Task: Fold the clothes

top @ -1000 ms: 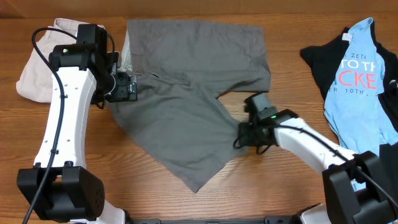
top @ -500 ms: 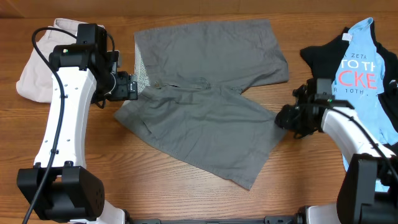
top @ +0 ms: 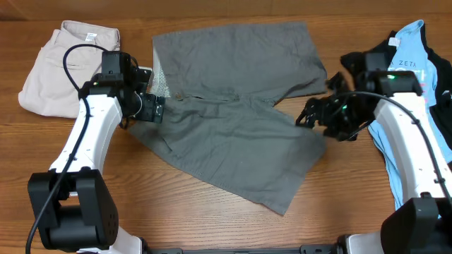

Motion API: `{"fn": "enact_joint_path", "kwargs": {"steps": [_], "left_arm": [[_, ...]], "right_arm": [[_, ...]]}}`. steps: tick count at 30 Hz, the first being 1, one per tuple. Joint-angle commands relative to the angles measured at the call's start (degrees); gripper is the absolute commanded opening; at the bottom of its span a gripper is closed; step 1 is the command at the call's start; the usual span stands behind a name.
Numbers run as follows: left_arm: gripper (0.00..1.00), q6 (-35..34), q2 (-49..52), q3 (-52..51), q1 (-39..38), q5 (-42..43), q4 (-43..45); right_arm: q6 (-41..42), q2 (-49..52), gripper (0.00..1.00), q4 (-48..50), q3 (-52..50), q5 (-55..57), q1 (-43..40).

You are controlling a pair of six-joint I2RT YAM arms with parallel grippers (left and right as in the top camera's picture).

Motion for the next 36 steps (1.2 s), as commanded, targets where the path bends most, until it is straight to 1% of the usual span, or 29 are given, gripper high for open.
{"fn": "enact_joint_path", "kwargs": {"steps": [1,3,7,9,12,16,17,18,19,21,22,24,25,28,31,33,34,36], "left_arm": [[0.93,6.6,1.0,-1.1,2.1,2.6,1.4],[0.93,9.0,2.0,-1.1,2.4,4.7,1.0],[0.92,9.2,6.6,-1.1,2.5,6.1,0.2],[0.89,9.1,8.9,-1.1,2.5,6.8,-0.3],[0.84,6.2,11.8,-1.1,2.5,7.9,-0.9],[0.79,2.0,13.3,-1.1,2.5,7.5,-2.3],[0.75,1.0,13.4,-1.1,2.5,7.2,-3.0],[0.7,-0.1,13.4,-1.1,2.5,7.0,-3.7],[0.57,-0.9,13.4,-1.1,2.5,6.8,-4.3],[0.09,-3.5,13.4,-1.1,2.5,5.4,-6.3],[0.04,-5.4,13.4,-1.1,2.5,4.4,-7.4],[0.04,-8.9,13.4,-1.1,2.5,2.8,-10.0],[0.04,-11.6,13.3,-0.9,2.5,0.7,-12.9],[0.04,-15.6,13.3,-0.6,2.8,-1.7,-16.0],[0.04,-15.9,13.0,-0.5,3.6,-0.3,-16.7],[0.04,-15.9,13.0,-0.5,3.6,1.1,-16.4],[0.04,-15.9,13.0,-0.5,3.5,2.0,-16.4],[0.04,-15.8,13.0,-0.5,3.1,2.1,-16.4]], "right_arm": [[-0.3,-0.9,0.88,-1.4,0.7,-1.4,4.9],[0.1,-0.9,0.88,-1.8,0.7,-2.3,7.5],[2.2,-0.9,0.87,-1.8,0.7,-2.4,14.1],[3.8,-0.9,0.86,-1.5,0.7,-2.0,16.2],[6.2,-0.9,0.86,-0.9,0.7,-0.4,17.6],[6.6,-0.9,0.85,-0.9,0.7,-0.5,17.7],[6.6,-0.9,0.84,-0.9,0.7,-0.4,17.7],[6.6,-0.9,0.84,-1.1,0.7,0.0,17.7],[6.7,-0.9,0.84,-1.2,0.7,0.3,17.7],[7.8,-0.9,0.84,-1.9,0.7,2.0,17.7],[8.1,-0.9,0.83,-2.5,0.7,2.6,17.7],[11.6,-0.9,0.83,-4.7,0.7,5.7,17.7],[15.2,-0.9,0.82,-6.4,0.7,9.4,17.7],[19.5,-0.9,0.82,-7.3,-0.2,13.3,17.7],[21.6,-0.9,0.82,-6.1,-3.8,13.2,17.8],[22.9,-0.9,0.82,-4.2,-7.8,12.9,18.4],[24.6,-0.9,0.82,-2.2,-11.7,12.3,19.2],[27.3,-0.9,0.82,0.2,-15.9,12.2,20.4]]}}
